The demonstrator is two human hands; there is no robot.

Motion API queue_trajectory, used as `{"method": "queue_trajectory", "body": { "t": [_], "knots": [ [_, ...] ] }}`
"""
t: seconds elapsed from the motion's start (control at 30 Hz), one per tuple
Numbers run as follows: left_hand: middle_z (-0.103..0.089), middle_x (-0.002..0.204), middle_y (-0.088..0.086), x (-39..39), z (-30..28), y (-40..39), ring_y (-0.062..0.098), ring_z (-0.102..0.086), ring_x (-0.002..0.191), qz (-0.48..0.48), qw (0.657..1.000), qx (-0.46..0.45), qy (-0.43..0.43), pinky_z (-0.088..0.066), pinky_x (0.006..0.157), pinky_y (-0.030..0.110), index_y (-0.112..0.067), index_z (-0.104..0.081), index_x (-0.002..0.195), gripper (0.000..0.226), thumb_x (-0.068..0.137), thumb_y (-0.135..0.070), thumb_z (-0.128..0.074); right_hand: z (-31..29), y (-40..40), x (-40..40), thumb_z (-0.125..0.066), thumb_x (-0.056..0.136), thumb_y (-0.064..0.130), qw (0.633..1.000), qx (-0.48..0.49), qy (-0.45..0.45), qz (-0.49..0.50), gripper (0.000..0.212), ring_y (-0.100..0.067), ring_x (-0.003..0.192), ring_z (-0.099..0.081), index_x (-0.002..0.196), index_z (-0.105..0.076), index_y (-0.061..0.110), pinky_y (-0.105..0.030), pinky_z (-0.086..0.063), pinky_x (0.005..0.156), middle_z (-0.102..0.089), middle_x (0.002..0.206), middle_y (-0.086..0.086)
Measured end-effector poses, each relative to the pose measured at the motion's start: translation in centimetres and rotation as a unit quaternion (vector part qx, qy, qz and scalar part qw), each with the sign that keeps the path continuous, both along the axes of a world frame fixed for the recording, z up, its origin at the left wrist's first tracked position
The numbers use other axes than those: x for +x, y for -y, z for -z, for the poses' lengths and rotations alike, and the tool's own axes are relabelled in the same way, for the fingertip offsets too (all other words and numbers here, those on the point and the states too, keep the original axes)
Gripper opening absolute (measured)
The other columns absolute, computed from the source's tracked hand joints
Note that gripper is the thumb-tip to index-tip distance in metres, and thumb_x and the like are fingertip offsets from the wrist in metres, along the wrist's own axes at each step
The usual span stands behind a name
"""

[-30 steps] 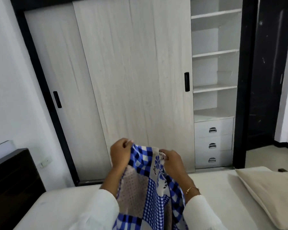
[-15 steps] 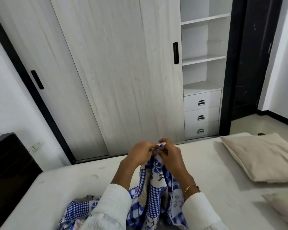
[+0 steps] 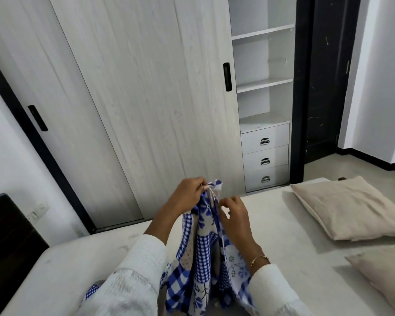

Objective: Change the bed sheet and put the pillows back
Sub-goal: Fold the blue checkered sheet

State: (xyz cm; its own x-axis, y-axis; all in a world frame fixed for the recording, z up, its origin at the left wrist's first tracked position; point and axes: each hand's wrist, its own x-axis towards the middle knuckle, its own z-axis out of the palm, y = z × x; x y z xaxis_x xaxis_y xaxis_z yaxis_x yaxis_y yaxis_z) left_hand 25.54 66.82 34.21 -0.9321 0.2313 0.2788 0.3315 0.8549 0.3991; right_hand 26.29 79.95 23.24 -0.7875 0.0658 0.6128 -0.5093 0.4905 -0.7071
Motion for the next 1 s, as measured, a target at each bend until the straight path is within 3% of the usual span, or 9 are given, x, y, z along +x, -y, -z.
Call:
{"method": "queue_trajectory", "body": {
  "t": [0.23,0.37,0.47,0.6,0.67,0.73,0.8,0.9,1.0],
  "knots": [
    [-0.063,0.095,0.017,-0.3,-3.5,1.5,0.03,-0.055,0.086,-0.026,0.992,-0.04,-0.116,-0.037,0.073,0.031,0.002,-0.058,0.098,0.018,0.097,-0.01,-0.044,3.3,2.3,1.6,-0.065,0.078,-0.006,0.998,-0.025,0.034,0.046,0.008,-0.019,0.065,-0.05,0.084,-0.065,0.0,-0.015,-0.034,0.06,-0.057,0.078,-0.013],
    [-0.061,0.091,0.018,-0.5,-5.1,2.4,0.029,-0.054,0.081,-0.05,0.986,-0.044,-0.155,-0.034,0.068,0.029,0.001,-0.058,0.096,0.017,0.096,-0.006,-0.043,3.8,3.3,1.8,-0.064,0.077,0.008,0.995,0.005,0.038,0.09,0.013,-0.029,0.071,-0.056,0.09,-0.063,0.004,-0.034,-0.047,0.058,-0.059,0.083,-0.011],
    [-0.06,0.089,0.019,-0.4,-6.0,2.7,0.031,-0.054,0.081,-0.068,0.98,-0.047,-0.182,-0.037,0.07,0.034,0.002,-0.058,0.096,0.019,0.097,-0.007,-0.041,4.1,2.8,2.0,-0.048,0.08,0.04,0.995,0.025,0.056,0.078,0.04,-0.029,0.073,-0.06,0.097,-0.062,0.006,-0.038,-0.05,0.06,-0.062,0.086,-0.008],
    [-0.06,0.091,0.019,-0.5,-6.2,2.8,0.027,-0.051,0.079,-0.097,0.975,-0.042,-0.195,-0.034,0.067,0.031,0.002,-0.058,0.096,0.02,0.098,-0.008,-0.04,5.9,3.5,2.9,-0.048,0.081,0.062,0.994,0.082,0.071,0.025,0.068,-0.024,0.083,-0.064,0.108,-0.061,0.002,-0.032,-0.056,0.069,-0.067,0.095,-0.008],
    [-0.06,0.092,0.019,-0.4,-6.0,2.6,0.028,-0.052,0.081,-0.107,0.973,-0.037,-0.201,-0.034,0.067,0.03,0.003,-0.058,0.096,0.021,0.098,-0.007,-0.04,6.4,3.9,3.5,-0.069,0.076,0.044,0.988,0.127,0.081,0.024,0.05,-0.022,0.074,-0.067,0.1,-0.063,0.001,-0.024,-0.054,0.06,-0.068,0.087,-0.008],
    [-0.06,0.093,0.019,-0.3,-5.9,2.4,0.029,-0.053,0.083,-0.115,0.971,-0.03,-0.209,-0.035,0.069,0.032,0.003,-0.058,0.096,0.021,0.097,-0.006,-0.04,7.1,4.1,3.7,-0.088,0.052,0.01,0.985,0.148,0.081,0.047,0.039,-0.021,0.056,-0.064,0.082,-0.063,0.003,-0.02,-0.047,0.045,-0.066,0.071,-0.008],
    [-0.06,0.093,0.018,-0.2,-5.8,2.2,0.027,-0.052,0.081,-0.122,0.969,-0.024,-0.214,-0.035,0.068,0.032,0.004,-0.058,0.095,0.021,0.097,-0.007,-0.04,7.9,3.9,3.4,-0.086,0.035,-0.009,0.979,0.165,0.094,0.076,0.042,-0.019,0.041,-0.058,0.067,-0.062,0.004,-0.022,-0.04,0.035,-0.061,0.057,-0.007],
    [-0.06,0.091,0.018,-0.1,-5.7,2.2,0.023,-0.049,0.078,-0.13,0.966,-0.021,-0.223,-0.035,0.066,0.031,0.003,-0.058,0.094,0.021,0.097,-0.007,-0.04,9.1,3.5,2.9,-0.081,0.035,-0.019,0.977,0.145,0.125,0.089,0.037,-0.021,0.034,-0.053,0.056,-0.058,0.002,-0.024,-0.031,0.031,-0.056,0.048,-0.008],
    [-0.06,0.091,0.018,-0.2,-5.7,2.4,0.026,-0.051,0.079,-0.138,0.964,-0.018,-0.226,-0.037,0.067,0.033,0.003,-0.058,0.093,0.021,0.097,-0.007,-0.041,9.9,2.6,2.9,-0.073,0.051,-0.021,0.974,0.135,0.169,0.074,0.027,-0.032,0.048,-0.061,0.07,-0.064,-0.005,-0.028,-0.045,0.04,-0.062,0.062,-0.017]
  ]
}}
